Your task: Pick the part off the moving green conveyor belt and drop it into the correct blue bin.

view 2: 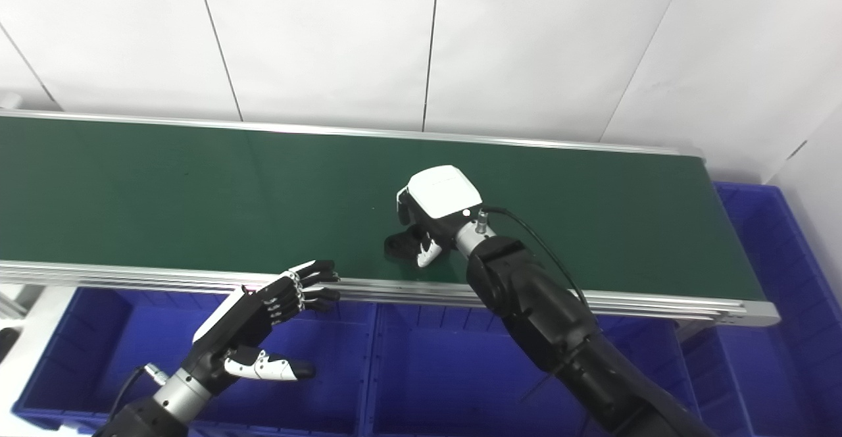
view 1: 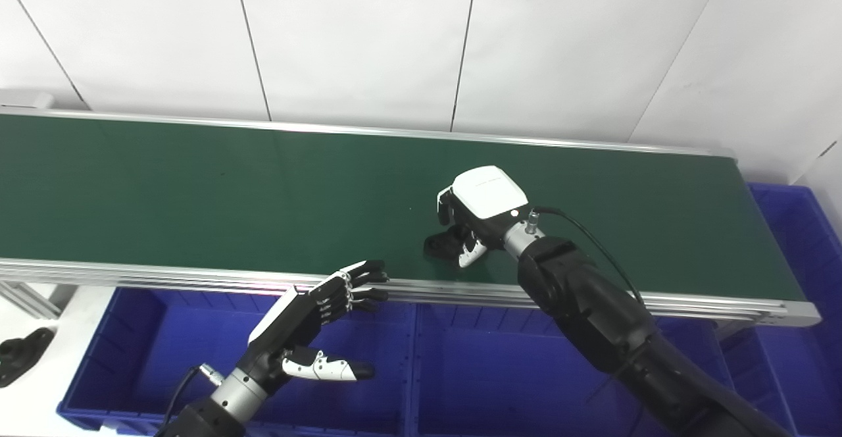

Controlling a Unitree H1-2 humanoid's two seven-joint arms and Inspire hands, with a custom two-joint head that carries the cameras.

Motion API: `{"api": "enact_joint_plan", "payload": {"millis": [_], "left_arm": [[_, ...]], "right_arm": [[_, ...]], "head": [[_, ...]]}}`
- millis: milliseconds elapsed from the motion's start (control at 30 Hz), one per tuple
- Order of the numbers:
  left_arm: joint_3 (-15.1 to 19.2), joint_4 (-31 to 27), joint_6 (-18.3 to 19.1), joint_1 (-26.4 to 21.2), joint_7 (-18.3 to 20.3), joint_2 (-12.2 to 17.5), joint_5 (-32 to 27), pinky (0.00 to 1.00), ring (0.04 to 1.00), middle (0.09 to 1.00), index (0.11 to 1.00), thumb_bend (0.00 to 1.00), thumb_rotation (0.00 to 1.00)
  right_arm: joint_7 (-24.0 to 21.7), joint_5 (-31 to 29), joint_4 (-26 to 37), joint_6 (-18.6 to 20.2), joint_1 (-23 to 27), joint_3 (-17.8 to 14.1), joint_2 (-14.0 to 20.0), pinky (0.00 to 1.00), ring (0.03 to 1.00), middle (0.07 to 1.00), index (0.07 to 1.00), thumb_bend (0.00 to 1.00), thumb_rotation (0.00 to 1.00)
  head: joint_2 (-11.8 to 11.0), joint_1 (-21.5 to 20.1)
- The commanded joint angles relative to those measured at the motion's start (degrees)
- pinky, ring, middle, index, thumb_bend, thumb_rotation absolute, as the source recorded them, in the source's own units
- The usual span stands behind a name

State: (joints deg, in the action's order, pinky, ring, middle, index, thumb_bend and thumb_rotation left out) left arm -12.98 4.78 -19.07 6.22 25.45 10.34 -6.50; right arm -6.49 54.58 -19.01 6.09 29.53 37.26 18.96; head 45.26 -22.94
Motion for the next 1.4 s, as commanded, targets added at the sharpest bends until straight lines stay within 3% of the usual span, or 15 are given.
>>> {"api": "enact_joint_plan", "payload": {"millis": [0, 167, 233, 367, 567, 700, 867, 1000, 1167, 1267, 1367], "left_arm": [[0.3, -1.8, -0.4, -0.6, -0.1, 0.3, -0.6, 0.73, 0.782, 0.86, 0.879, 0.82, 0.27], [0.2, -1.8, -0.6, -0.5, 0.1, 0.5, -0.6, 0.73, 0.779, 0.856, 0.88, 0.81, 0.26], [0.2, -2.2, -0.2, -0.3, 0.1, 0.4, -0.9, 0.73, 0.78, 0.853, 0.876, 0.81, 0.25], [0.2, -2.8, -0.1, 0.1, -0.4, 0.3, -0.2, 0.72, 0.777, 0.849, 0.876, 0.82, 0.27], [0.3, -4.0, 0.9, 0.7, -0.6, 0.4, 0.0, 0.72, 0.781, 0.844, 0.873, 0.82, 0.27], [0.2, -4.9, 1.8, 0.9, -0.7, 0.5, 0.3, 0.72, 0.786, 0.847, 0.874, 0.82, 0.28], [0.3, -5.3, 2.7, 1.1, -0.5, 0.7, -0.3, 0.73, 0.79, 0.851, 0.871, 0.82, 0.28], [0.6, -5.1, 2.8, 1.0, -0.3, 0.8, -1.2, 0.73, 0.788, 0.855, 0.87, 0.83, 0.29], [0.7, -5.4, 3.8, 0.8, -0.1, 1.1, -1.3, 0.75, 0.803, 0.865, 0.88, 0.82, 0.3], [0.8, -5.8, 4.3, 0.6, -0.6, 1.0, -0.1, 0.76, 0.815, 0.874, 0.882, 0.82, 0.32], [0.6, -6.9, 5.6, 0.5, -1.6, 0.8, 1.9, 0.78, 0.825, 0.872, 0.881, 0.82, 0.33]], "right_arm": [[-0.8, 0.2, 2.2, -2.2, -0.8, 0.8, -0.8, 0.27, 0.342, 0.429, 0.521, 0.52, 0.0], [-5.7, 0.4, 12.4, 2.3, -2.2, -2.0, -1.3, 0.2, 0.255, 0.413, 0.505, 0.52, 0.0], [-7.5, 0.0, 16.7, 3.3, -3.0, -3.8, -1.6, 0.19, 0.25, 0.461, 0.486, 0.53, 0.0], [-9.8, 0.4, 24.9, 5.8, -5.0, -8.2, -2.5, 0.2, 0.264, 0.472, 0.489, 0.53, 0.0], [-12.7, -0.5, 33.8, 7.0, -8.7, -13.4, -3.1, 0.22, 0.293, 0.474, 0.487, 0.53, 0.0], [-11.2, -2.4, 37.0, 6.0, -13.1, -16.6, -4.2, 0.21, 0.285, 0.473, 0.486, 0.53, 0.0], [-8.7, -3.9, 38.3, 4.4, -18.6, -19.5, -5.5, 0.2, 0.249, 0.47, 0.486, 0.53, 0.0], [-3.2, -5.8, 36.4, 2.3, -25.1, -20.6, -6.6, 0.18, 0.24, 0.47, 0.486, 0.53, 0.0], [2.9, -7.3, 32.3, 0.2, -31.6, -20.5, -7.6, 0.19, 0.255, 0.471, 0.486, 0.53, 0.0], [5.8, -7.9, 29.6, -0.6, -34.6, -20.1, -7.8, 0.2, 0.264, 0.471, 0.486, 0.53, 0.0], [6.9, -7.2, 27.4, 1.0, -36.3, -20.0, -8.0, 0.18, 0.249, 0.47, 0.486, 0.53, 0.0]], "head": [[0.1, 0.2], [0.3, 0.5], [0.4, 0.7], [0.7, 1.4], [1.4, 2.6], [1.8, 3.4], [1.9, 3.7], [2.5, 4.1], [3.3, 4.9], [5.3, 7.2], [5.6, 8.9]]}}
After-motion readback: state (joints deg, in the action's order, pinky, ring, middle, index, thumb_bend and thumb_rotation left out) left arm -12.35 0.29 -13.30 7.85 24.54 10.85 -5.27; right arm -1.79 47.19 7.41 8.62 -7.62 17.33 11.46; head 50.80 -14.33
